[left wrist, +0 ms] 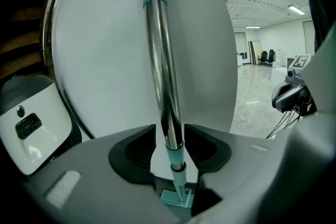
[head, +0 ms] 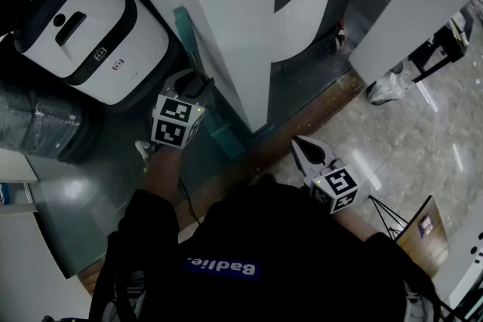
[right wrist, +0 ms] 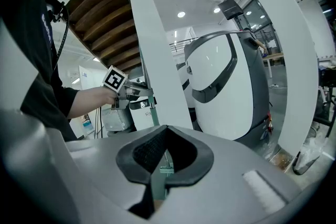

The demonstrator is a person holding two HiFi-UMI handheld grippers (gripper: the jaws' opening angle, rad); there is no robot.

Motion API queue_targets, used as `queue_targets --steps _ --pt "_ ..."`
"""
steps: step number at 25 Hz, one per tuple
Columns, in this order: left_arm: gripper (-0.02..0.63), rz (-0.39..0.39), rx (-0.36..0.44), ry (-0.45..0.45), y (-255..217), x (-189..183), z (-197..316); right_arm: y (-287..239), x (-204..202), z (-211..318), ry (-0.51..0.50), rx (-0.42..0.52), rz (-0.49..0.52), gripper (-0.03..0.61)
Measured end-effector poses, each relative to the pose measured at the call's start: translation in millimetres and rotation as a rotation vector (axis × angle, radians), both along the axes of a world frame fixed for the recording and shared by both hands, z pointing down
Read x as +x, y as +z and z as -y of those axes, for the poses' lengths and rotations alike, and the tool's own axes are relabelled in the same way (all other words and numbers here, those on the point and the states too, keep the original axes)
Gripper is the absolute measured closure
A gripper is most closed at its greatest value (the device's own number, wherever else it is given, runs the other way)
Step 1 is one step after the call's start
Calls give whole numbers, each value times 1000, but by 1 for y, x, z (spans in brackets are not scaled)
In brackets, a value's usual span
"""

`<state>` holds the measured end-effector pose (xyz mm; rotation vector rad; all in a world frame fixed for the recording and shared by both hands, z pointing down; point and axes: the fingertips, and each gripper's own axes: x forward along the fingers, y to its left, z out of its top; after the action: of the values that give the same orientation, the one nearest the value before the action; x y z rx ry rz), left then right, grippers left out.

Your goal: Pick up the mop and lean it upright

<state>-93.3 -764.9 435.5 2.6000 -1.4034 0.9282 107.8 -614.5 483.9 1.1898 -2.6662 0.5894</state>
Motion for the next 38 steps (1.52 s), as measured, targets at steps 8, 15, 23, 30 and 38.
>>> queue_targets --steps 8,15,23,30,38 --pt "337 10 -19 14 8 4 4 -1 -2 5 -7 -6 -6 572" --pt "307 12 -15 9 9 0 3 1 -6 1 -8 -11 -6 572" --pt "301 -8 13 20 -2 -11 -17 -3 -19 -21 21 1 -12 572" --pt "301 -26 34 58 -10 -35 -66 -12 -57 -62 24 16 -23 572" --pt "350 -66 77 71 -24 -82 -139 -24 -118 -116 -11 48 -34 572"
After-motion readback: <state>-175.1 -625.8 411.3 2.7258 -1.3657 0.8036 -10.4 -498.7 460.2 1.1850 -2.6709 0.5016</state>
